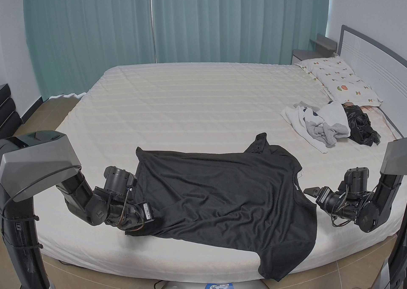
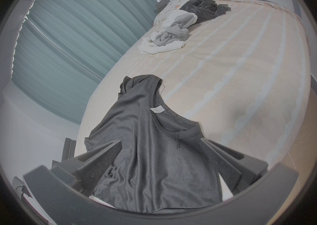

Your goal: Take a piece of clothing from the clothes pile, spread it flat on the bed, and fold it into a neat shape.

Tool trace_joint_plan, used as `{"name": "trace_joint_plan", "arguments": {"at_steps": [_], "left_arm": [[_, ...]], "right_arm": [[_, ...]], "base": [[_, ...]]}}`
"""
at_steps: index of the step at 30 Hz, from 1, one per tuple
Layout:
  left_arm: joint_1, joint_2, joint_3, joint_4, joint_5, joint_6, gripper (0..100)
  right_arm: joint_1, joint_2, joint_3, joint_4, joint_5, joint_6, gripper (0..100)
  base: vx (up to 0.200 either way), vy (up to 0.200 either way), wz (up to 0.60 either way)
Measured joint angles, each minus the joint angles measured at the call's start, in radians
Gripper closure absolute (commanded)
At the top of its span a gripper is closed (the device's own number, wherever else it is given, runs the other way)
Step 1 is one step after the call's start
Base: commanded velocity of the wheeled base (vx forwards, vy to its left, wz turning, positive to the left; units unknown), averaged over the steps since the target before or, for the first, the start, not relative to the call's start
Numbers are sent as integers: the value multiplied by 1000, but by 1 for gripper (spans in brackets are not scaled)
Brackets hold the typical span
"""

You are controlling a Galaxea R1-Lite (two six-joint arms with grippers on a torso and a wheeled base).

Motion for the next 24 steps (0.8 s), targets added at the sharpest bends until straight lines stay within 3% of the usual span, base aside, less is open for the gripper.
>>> {"name": "trace_joint_plan", "arguments": {"at_steps": [10, 17, 24], "left_arm": [[32, -34, 100, -7, 33, 32, 100], [85, -100, 169, -7, 38, 32, 100], [138, -172, 201, -7, 38, 29, 100]], "right_arm": [[-4, 6, 58, 0, 7, -17, 0], [-11, 8, 129, 1, 60, -109, 0], [-19, 22, 185, 0, 65, -182, 0]], "base": [[0, 0, 0], [0, 0, 0], [0, 0, 0]]}}
